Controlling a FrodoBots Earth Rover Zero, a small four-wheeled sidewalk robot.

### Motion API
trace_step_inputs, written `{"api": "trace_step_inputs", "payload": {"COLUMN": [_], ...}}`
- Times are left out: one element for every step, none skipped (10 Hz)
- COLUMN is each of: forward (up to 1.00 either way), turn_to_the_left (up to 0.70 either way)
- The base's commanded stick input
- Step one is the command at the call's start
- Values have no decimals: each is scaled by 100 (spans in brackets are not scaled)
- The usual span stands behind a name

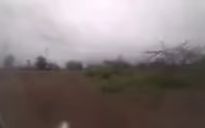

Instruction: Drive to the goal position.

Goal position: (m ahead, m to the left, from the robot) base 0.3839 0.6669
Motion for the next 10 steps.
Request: {"api": "trace_step_inputs", "payload": {"forward": [70, 70, 70, 70, 70, 70, 70, 70, 70, 70], "turn_to_the_left": [35, 35, 35, 35, 35, 35, 8, 0, 0, 0]}}
